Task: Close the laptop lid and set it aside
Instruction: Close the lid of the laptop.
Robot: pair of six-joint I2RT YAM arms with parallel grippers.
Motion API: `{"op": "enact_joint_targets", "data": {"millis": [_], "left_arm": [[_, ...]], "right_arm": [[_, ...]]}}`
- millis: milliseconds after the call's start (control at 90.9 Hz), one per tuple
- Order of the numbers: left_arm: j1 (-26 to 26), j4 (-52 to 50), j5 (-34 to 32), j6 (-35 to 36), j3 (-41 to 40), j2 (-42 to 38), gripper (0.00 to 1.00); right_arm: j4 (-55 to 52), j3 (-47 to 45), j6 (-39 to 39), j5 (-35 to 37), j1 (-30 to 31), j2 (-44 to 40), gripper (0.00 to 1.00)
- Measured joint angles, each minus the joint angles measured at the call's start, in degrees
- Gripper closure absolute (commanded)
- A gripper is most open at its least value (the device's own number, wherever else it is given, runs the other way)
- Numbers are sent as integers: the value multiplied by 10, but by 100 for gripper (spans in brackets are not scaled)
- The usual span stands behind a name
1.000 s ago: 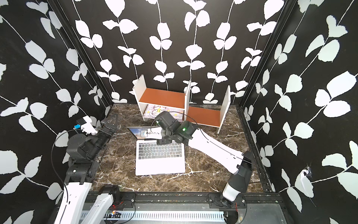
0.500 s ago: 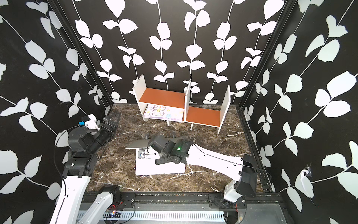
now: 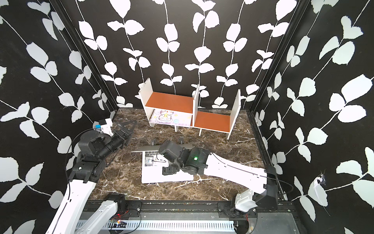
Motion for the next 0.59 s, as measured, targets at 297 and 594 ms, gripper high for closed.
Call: {"op": "enact_joint_targets", "data": {"millis": [297, 594], "left_arm": [[-16, 0, 5, 2, 0, 4, 10], [-20, 51, -4, -1, -21, 7, 9]], "right_arm": [[100, -25, 158, -96, -40, -123, 17], [136, 67, 488, -205, -161, -25, 94]]}}
